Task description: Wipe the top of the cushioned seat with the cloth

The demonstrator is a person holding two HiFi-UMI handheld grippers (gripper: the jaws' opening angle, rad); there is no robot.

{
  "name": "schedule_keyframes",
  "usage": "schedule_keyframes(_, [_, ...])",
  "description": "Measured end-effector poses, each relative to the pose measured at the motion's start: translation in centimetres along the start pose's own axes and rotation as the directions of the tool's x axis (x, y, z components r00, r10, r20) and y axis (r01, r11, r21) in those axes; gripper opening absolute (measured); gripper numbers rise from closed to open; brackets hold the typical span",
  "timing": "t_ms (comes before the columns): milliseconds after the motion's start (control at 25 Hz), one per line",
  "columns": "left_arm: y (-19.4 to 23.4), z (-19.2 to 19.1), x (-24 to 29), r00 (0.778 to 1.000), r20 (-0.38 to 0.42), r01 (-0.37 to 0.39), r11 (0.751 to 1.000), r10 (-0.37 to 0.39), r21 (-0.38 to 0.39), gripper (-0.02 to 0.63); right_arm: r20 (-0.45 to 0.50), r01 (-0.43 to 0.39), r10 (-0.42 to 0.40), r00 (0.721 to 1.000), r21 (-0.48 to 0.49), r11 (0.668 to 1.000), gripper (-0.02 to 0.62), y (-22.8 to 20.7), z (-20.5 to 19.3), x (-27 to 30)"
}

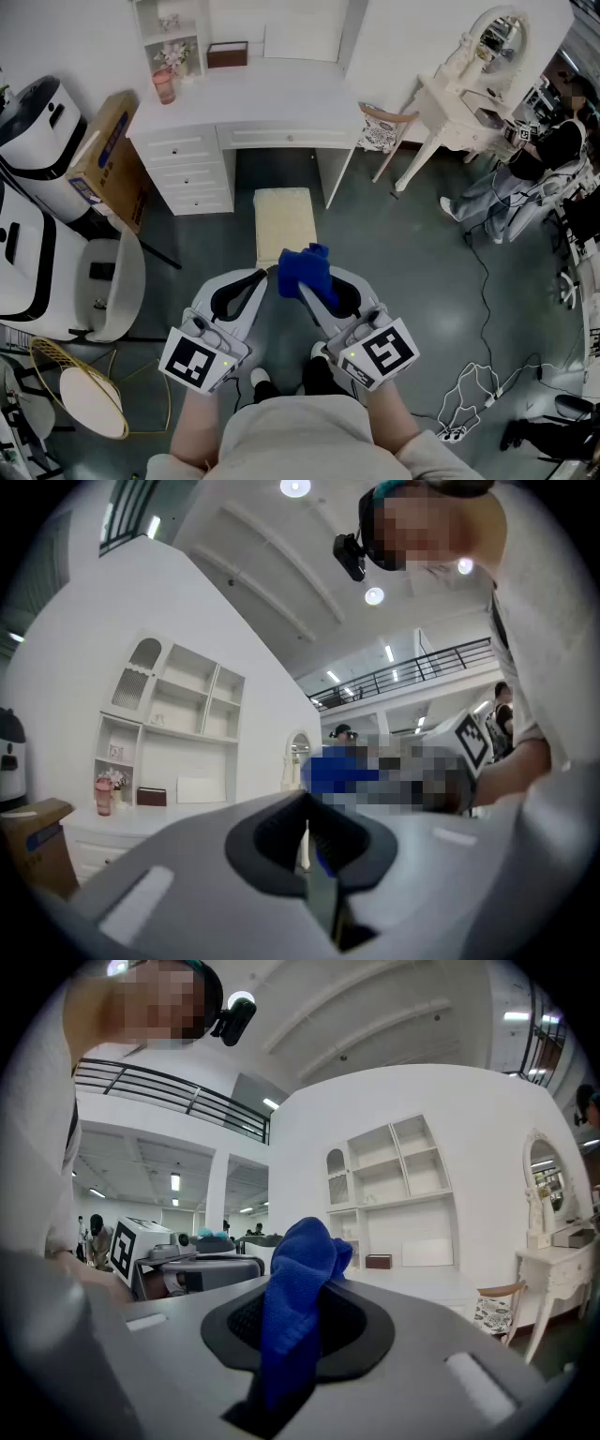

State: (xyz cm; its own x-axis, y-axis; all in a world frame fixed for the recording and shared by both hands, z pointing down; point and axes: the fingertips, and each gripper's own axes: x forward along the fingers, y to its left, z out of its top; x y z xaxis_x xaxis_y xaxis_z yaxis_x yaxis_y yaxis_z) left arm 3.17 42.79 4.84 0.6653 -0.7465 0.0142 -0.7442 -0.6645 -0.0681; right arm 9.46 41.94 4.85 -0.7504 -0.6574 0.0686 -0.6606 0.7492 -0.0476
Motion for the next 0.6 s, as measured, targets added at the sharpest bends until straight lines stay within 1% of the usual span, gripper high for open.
schedule_keyframes(80, [0.0, 0.9, 0.1, 0.999, 0.038, -0.001, 1.000, 0.001, 0.005, 0.000, 0.004, 0.001, -0.001, 1.000, -0.001, 1.000, 0.081, 0.1, 0.1, 0.0])
schedule_keyframes(160, [0.0, 1.3, 0.1, 0.999, 0.053, -0.002, 1.000, 0.002, 0.006, 0.000, 0.005, 0.003, -0.003, 1.000, -0.002, 1.000, 0.081, 0.2, 0.2, 0.0])
schedule_keyframes(400, [0.7, 1.3, -0.6, 0.998, 0.060, -0.002, 1.000, 0.002, -0.003, 0.000, 0.006, 0.012, -0.012, 1.000, -0.007, 1.000, 0.081, 1.0, 0.3, 0.4])
schedule_keyframes(600, [1.4, 1.1, -1.7, 0.998, 0.066, 0.016, 1.000, -0.016, -0.002, 0.000, 0.012, 0.032, -0.032, 0.999, -0.009, 0.999, 0.081, 2.0, 0.2, 1.1])
